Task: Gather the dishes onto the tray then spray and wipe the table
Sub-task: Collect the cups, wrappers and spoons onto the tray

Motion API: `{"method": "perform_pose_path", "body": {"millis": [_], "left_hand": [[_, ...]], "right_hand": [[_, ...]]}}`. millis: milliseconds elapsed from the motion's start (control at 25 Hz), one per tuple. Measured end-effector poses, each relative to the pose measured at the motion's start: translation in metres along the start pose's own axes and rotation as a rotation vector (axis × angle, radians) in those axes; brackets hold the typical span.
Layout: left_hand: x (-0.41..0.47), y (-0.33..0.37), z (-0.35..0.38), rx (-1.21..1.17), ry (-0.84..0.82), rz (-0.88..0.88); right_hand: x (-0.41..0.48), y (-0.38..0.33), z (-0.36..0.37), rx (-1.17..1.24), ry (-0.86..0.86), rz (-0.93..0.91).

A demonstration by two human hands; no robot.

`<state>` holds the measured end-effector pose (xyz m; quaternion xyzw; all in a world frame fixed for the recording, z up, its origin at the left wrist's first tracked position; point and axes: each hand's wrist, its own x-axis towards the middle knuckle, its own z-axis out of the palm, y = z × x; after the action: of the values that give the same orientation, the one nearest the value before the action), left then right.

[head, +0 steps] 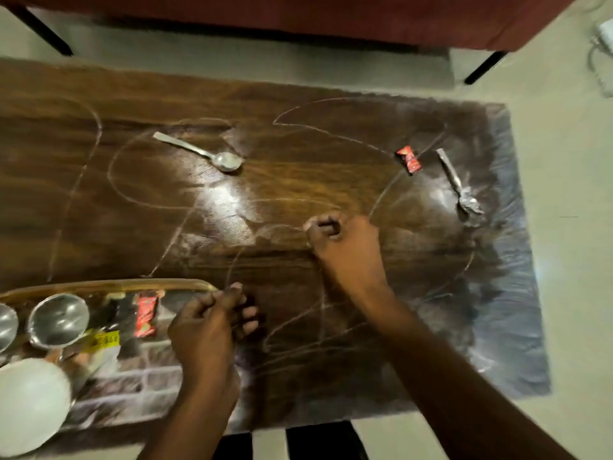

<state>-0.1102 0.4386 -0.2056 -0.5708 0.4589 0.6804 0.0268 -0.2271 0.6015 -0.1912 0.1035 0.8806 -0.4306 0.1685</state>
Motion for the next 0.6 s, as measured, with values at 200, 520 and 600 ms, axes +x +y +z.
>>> {"method": "perform_pose_path", "body": {"millis": [200, 520, 600], "left_hand": [[-0.012, -0.001, 0.124, 0.143, -0.267, 0.012], [-0.012, -0.006, 0.248, 0.243, -0.360, 0.091], [-0.011, -0.007, 0.253, 0.252, -0.349, 0.095]], "right_hand": [[0.092, 0.063, -0.116, -0.067, 0.288, 0.047], [0.167, 0.113, -0.145, 0.077, 0.253, 0.176], [0.173, 0.111, -0.144, -0.014, 0.224, 0.122]]}}
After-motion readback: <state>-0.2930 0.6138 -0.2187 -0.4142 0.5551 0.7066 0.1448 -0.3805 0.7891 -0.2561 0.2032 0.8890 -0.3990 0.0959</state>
